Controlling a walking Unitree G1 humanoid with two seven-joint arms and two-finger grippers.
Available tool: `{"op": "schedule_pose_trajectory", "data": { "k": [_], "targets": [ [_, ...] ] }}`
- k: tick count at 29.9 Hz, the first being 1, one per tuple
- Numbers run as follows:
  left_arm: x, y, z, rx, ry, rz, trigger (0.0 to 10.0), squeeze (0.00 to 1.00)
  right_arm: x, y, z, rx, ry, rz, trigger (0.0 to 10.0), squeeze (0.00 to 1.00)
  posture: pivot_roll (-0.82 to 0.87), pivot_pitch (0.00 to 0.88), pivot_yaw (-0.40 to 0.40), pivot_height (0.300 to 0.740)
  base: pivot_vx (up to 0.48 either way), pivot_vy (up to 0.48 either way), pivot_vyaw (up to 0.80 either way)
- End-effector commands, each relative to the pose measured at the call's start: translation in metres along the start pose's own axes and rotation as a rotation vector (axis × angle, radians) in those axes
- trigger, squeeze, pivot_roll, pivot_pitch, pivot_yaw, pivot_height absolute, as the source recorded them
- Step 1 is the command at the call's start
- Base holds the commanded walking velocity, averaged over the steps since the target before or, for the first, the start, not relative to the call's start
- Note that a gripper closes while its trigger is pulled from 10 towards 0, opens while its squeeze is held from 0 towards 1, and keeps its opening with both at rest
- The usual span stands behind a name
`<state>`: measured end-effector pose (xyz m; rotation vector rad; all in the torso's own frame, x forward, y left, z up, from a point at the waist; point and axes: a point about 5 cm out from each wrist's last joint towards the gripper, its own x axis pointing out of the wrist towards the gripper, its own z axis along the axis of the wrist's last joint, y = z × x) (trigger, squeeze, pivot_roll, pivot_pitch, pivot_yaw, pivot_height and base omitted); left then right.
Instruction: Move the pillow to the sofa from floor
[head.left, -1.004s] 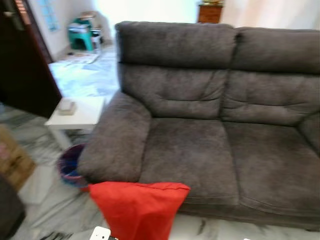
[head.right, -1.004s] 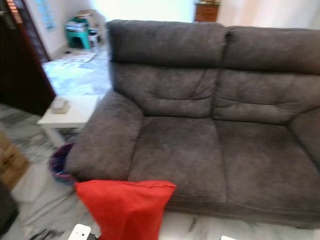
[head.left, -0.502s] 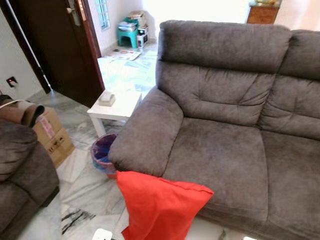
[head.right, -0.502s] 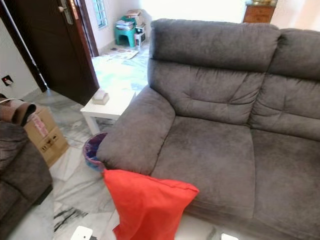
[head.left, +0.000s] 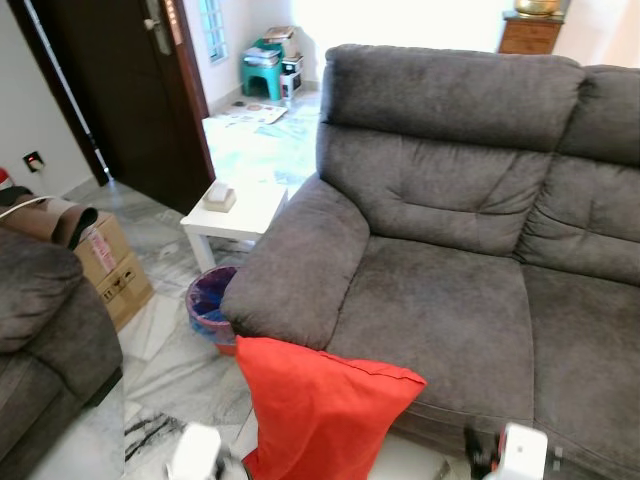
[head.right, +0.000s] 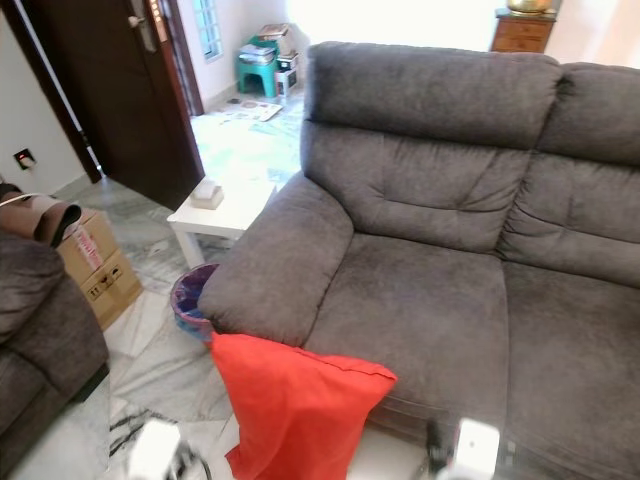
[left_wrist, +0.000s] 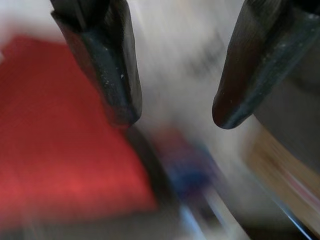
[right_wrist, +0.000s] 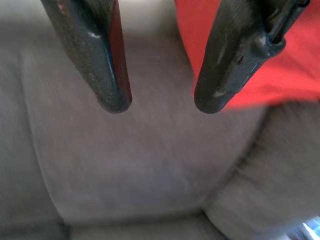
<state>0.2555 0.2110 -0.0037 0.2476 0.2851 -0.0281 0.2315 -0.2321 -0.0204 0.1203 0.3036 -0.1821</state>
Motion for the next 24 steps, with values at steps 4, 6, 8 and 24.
{"op": "schedule_pose_trajectory", "data": {
  "k": [4, 6, 8, 24],
  "targets": [
    [-0.008, -0.002, 0.009, -0.029, -0.086, -0.005, 10.0, 0.0, -0.006, -0.002, 0.0, 0.021, -0.048, -0.007, 10.0, 0.0, -0.08, 0.003, 0.072, 0.74, 0.0, 0.0, 0.0],
    [-0.015, 0.002, 0.008, -0.053, -0.106, 0.002, 10.0, 0.0, -0.011, -0.003, -0.004, 0.012, -0.047, -0.012, 10.0, 0.0, -0.06, 0.0, 0.069, 0.74, 0.0, 0.0, 0.0],
    [-0.02, 0.003, 0.01, -0.07, -0.124, -0.013, 10.0, 0.0, -0.016, -0.005, -0.009, 0.008, -0.042, -0.013, 10.0, 0.0, -0.05, 0.0, 0.064, 0.74, 0.0, 0.0, 0.0],
    [-0.023, -0.002, 0.022, -0.091, -0.135, -0.076, 10.0, 0.0, -0.021, -0.008, -0.004, 0.007, -0.093, -0.039, 10.0, 0.0, -0.06, 0.0, 0.074, 0.74, 0.0, 0.0, 0.0]
  ]
}}
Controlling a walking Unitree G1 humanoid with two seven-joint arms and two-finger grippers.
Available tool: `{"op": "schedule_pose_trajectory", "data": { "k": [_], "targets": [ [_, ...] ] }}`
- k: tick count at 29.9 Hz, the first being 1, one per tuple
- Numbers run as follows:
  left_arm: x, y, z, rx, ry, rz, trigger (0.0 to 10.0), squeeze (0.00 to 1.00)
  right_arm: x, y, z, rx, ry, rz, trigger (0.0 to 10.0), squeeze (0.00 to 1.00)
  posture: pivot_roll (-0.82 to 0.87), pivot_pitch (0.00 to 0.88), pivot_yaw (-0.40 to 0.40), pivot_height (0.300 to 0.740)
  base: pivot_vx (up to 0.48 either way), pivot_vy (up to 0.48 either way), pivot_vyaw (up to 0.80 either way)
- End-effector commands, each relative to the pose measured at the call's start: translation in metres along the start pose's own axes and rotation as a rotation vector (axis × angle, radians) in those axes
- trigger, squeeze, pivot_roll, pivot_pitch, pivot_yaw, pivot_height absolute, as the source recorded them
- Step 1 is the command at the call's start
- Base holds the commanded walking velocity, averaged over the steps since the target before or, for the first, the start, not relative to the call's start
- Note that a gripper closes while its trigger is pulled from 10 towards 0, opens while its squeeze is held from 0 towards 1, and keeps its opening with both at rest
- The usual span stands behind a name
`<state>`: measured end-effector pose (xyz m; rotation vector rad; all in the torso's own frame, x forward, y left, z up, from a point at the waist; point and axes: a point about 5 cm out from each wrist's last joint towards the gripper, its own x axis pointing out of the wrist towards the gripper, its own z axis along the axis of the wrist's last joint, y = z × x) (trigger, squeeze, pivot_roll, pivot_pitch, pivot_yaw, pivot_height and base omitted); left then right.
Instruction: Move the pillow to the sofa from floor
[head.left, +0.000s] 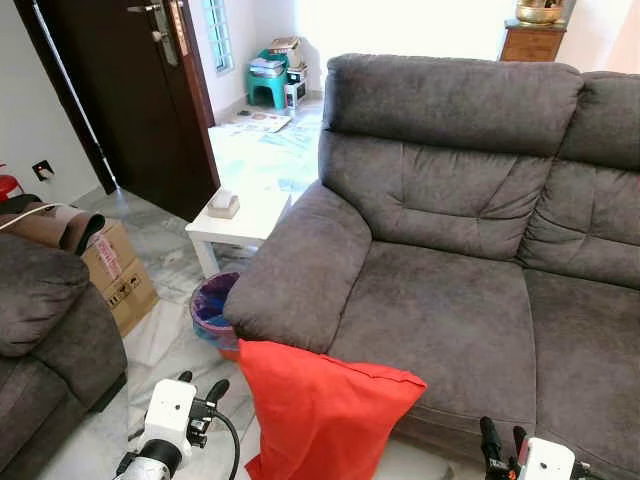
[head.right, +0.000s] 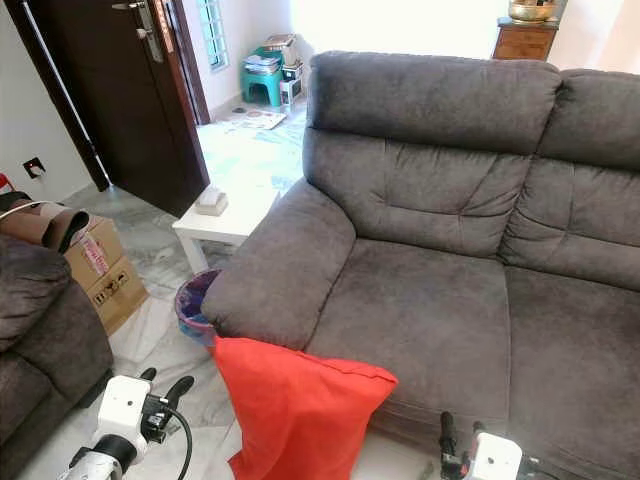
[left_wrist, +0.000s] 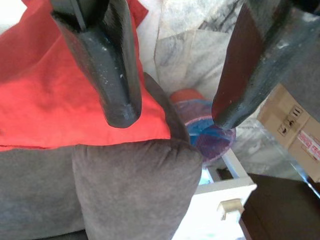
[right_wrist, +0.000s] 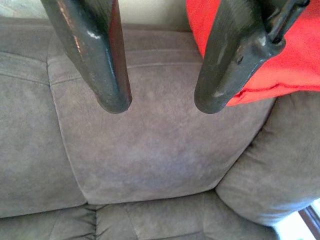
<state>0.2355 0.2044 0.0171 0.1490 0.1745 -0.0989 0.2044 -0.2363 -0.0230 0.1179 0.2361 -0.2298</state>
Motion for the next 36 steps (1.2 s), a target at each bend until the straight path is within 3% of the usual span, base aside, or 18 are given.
{"op": "schedule_pose_trajectory", "data": {
  "k": [1, 12, 36],
  "targets": [
    [0.004, 0.0, 0.008, -0.008, -0.017, -0.008, 10.0, 0.0, 0.004, 0.003, 0.007, -0.003, -0.029, 0.007, 10.0, 0.0, -0.06, 0.0, 0.074, 0.74, 0.0, 0.0, 0.0],
    [0.005, -0.002, 0.016, -0.014, -0.033, -0.024, 10.0, 0.0, 0.007, 0.007, 0.008, 0.003, -0.029, 0.003, 10.0, 0.0, -0.04, 0.025, 0.071, 0.74, 0.0, 0.0, 0.0],
    [0.007, 0.0, 0.022, -0.029, -0.037, -0.002, 10.0, 0.0, 0.016, 0.018, 0.015, -0.053, -0.035, 0.043, 10.0, 0.0, -0.02, 0.041, 0.062, 0.74, 0.246, 0.0, 0.0]
  ]
}}
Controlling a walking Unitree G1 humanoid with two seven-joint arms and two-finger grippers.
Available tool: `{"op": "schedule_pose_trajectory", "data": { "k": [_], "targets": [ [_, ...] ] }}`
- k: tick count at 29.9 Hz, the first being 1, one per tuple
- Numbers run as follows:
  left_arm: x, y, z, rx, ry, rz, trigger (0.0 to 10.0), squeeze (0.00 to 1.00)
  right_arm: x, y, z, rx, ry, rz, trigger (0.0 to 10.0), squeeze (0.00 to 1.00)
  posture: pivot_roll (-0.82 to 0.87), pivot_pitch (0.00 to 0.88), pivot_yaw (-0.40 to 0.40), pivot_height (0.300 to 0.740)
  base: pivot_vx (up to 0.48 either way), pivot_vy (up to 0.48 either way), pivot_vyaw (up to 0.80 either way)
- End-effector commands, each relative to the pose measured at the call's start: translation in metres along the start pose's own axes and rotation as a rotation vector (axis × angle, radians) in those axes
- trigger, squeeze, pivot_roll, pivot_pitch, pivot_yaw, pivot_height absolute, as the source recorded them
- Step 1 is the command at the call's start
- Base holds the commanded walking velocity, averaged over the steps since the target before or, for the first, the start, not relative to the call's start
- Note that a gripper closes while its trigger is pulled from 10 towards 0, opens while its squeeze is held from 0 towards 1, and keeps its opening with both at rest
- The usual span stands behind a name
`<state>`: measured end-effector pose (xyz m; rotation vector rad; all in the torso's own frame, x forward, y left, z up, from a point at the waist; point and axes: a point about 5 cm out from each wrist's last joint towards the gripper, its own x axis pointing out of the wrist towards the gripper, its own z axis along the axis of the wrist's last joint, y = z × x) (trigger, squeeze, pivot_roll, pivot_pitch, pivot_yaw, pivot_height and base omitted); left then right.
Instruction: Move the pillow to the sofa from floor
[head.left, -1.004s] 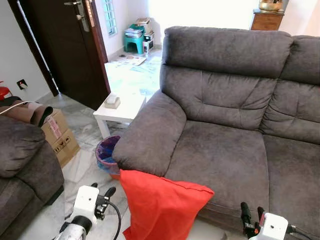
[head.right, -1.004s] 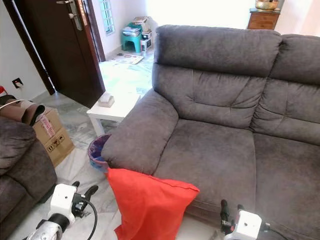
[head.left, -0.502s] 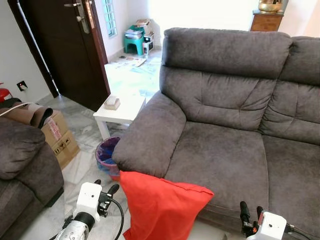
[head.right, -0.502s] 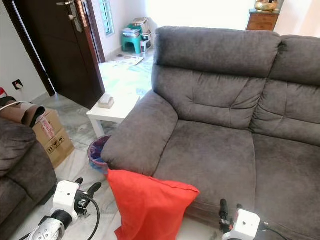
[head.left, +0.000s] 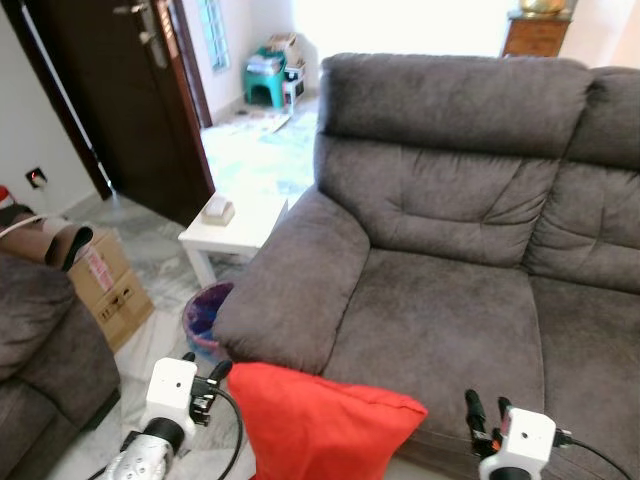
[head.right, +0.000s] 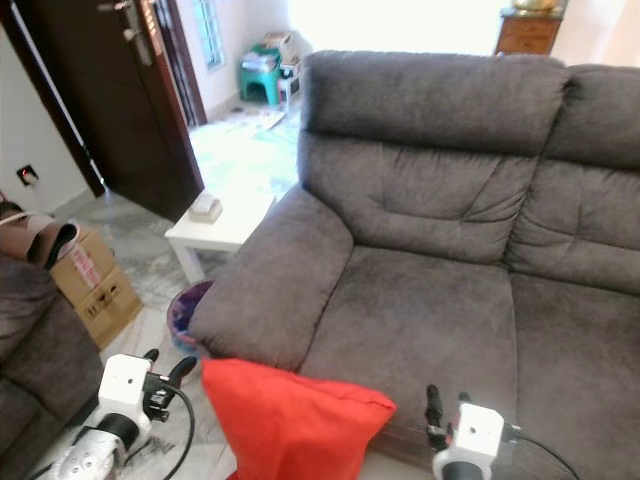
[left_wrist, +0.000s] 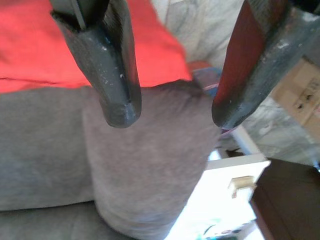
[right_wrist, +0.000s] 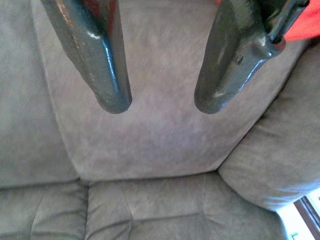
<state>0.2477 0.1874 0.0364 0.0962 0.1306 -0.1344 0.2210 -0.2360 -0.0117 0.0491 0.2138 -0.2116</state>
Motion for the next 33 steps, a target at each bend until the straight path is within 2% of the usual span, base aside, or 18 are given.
{"op": "schedule_pose_trajectory", "data": {
  "k": [1, 14, 33],
  "targets": [
    [-0.0039, 0.0126, -0.0005, 0.019, 0.011, 0.035, 10.0, 0.0, 0.003, 0.0131, 0.0013, 0.015, -0.006, 0.032, 10.0, 0.0, -0.02, 0.041, 0.062, 0.74, 0.244, 0.0, 0.0],
    [-0.0059, 0.0133, 0.0006, 0.018, 0.003, 0.038, 10.0, 0.0, 0.0059, 0.013, 0.0026, -0.018, 0.002, 0.039, 10.0, 0.0, -0.01, 0.045, 0.047, 0.74, 0.0, 0.0, 0.0],
    [0.0012, 0.0117, 0.0064, 0.025, -0.02, 0.043, 10.0, 0.0, 0.0123, 0.0138, 0.0083, -0.028, -0.001, 0.052, 10.0, 0.0, -0.01, 0.042, 0.032, 0.74, 0.0, 0.0, 0.0]
  ]
}}
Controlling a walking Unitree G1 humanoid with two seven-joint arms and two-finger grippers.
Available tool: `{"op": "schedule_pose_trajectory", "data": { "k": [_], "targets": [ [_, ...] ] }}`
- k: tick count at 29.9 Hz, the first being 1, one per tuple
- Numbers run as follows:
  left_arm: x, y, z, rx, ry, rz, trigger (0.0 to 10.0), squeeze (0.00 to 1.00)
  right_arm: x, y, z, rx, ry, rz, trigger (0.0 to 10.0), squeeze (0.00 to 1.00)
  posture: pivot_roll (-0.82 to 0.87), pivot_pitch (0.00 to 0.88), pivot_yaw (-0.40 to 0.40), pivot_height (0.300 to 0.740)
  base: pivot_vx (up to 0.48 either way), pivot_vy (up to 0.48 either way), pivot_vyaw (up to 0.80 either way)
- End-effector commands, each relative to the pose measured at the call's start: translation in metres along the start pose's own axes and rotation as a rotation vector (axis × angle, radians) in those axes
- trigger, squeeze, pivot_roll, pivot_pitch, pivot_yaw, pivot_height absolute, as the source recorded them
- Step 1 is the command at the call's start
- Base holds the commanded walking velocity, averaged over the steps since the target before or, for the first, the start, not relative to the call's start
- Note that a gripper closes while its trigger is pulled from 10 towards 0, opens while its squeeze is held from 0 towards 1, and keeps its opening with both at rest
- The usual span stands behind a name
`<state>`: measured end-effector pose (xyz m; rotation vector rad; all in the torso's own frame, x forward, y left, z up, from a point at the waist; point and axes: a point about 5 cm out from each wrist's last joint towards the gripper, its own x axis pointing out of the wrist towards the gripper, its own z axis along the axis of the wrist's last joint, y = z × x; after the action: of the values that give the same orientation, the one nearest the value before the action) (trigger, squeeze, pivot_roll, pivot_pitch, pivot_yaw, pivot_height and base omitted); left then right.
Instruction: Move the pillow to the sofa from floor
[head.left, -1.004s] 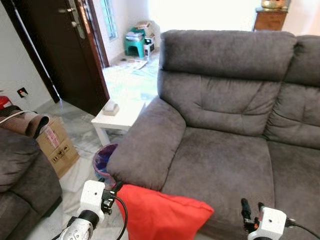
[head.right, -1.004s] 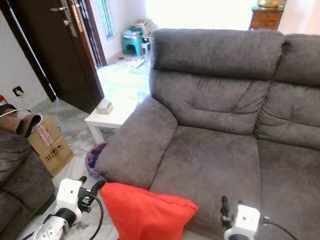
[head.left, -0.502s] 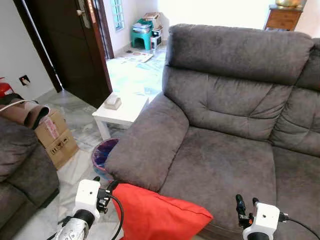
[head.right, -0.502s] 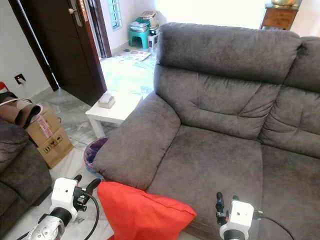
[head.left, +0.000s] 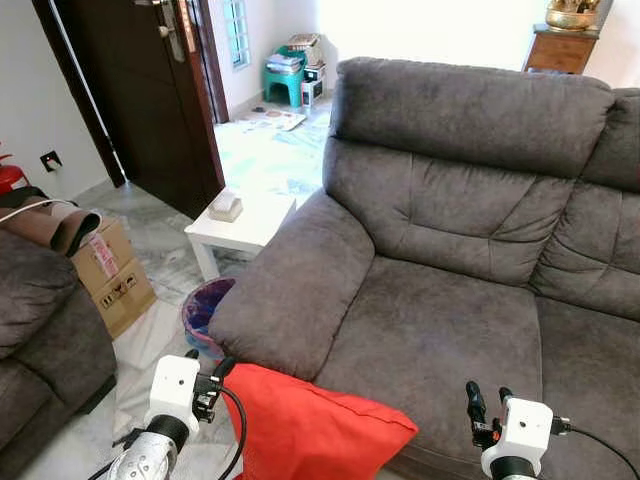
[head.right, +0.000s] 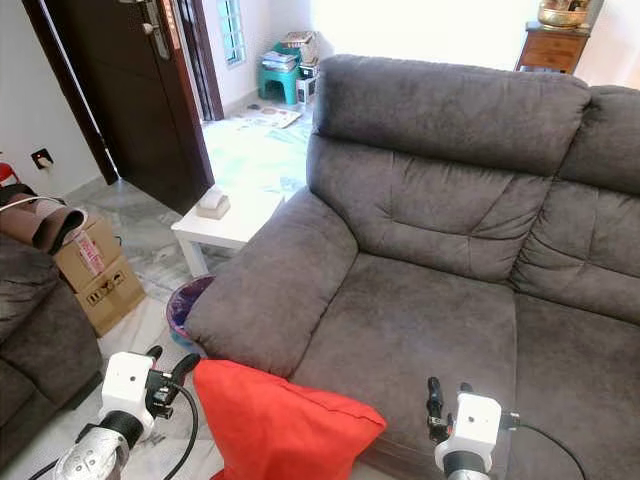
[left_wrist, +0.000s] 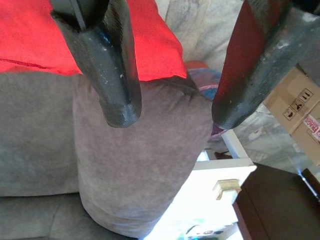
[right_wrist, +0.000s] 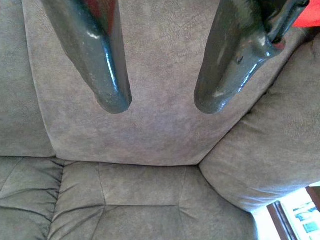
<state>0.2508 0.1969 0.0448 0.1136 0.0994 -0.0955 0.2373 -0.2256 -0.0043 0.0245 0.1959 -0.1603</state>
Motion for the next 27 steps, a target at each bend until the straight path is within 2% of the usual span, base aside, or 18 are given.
{"op": "schedule_pose_trajectory", "data": {
  "k": [1, 23, 27],
  "targets": [
    [0.0005, 0.0016, -0.0009, 0.008, 0.007, 0.002, 10.0, 0.0, 0.0005, 0.0002, -0.002, 0.006, 0.021, -0.001, 10.0, 0.0, -0.01, 0.042, 0.035, 0.74, 0.0, 0.0, 0.0],
    [0.0014, 0.0035, 0.0018, 0.008, -0.001, 0.004, 10.0, 0.0, -0.0053, 0.0027, -0.0098, 0.006, 0.051, -0.009, 10.0, 0.0, -0.01, 0.056, 0.043, 0.74, 0.0, 0.0, 0.0],
    [0.0018, 0.0045, 0.0034, 0.006, -0.009, 0.008, 10.0, 0.0, -0.0053, 0.0041, -0.0102, 0.005, 0.053, -0.009, 10.0, 0.0, -0.01, 0.056, 0.044, 0.74, 0.278, 0.0, 0.0]
  ]
}}
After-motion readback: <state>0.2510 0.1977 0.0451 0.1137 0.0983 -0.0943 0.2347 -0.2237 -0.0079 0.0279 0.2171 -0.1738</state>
